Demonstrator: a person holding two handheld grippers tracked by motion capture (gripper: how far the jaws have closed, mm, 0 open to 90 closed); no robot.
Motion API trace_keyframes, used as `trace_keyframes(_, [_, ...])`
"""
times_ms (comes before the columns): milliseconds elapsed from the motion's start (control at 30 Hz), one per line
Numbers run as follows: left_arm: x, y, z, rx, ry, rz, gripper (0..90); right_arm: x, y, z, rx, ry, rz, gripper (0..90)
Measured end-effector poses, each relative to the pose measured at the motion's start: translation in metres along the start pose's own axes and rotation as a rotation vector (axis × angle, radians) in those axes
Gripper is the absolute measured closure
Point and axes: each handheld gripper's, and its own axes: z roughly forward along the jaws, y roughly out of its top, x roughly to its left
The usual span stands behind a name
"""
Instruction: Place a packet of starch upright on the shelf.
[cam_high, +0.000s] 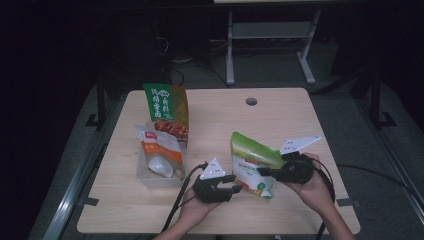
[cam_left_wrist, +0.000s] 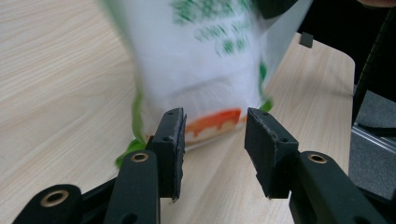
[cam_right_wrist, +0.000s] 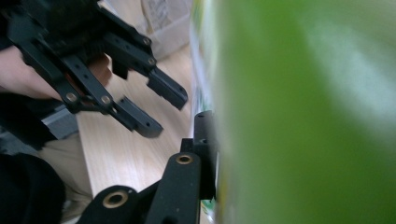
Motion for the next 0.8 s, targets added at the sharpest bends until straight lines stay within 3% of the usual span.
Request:
trace_keyframes(167, [-0.001, 0.001, 0.0, 0.003, -0.006, 0.001, 57.4, 0.001, 0.004, -0.002, 0.0, 0.002, -0.004, 84.6])
trace_keyframes(333, [-0.001, 0.003, -0.001, 0.003, -0.011, 0.006, 57.3, 0.002, 0.004, 0.001, 0.039, -0.014, -0.03, 80.4])
trace_keyframes(467, [-0.001, 0.003, -0.001, 0.006, -0.009, 0.015, 57.3, 0.003, 0.001, 0.006, 0.081, -0.023, -0.023, 78.8])
trace_keyframes(667, [-0.001, 0.001, -0.005, 0.006, -0.014, 0.013, 57.2, 0.002, 0.004, 0.007, 0.095, -0.024, -0.012, 88.0])
trace_keyframes(800, [-0.002, -0.002, -0.01, 0.002, -0.017, 0.011, 56.9, 0.003, 0.006, 0.007, 0.07, -0.017, -0.013, 89.3])
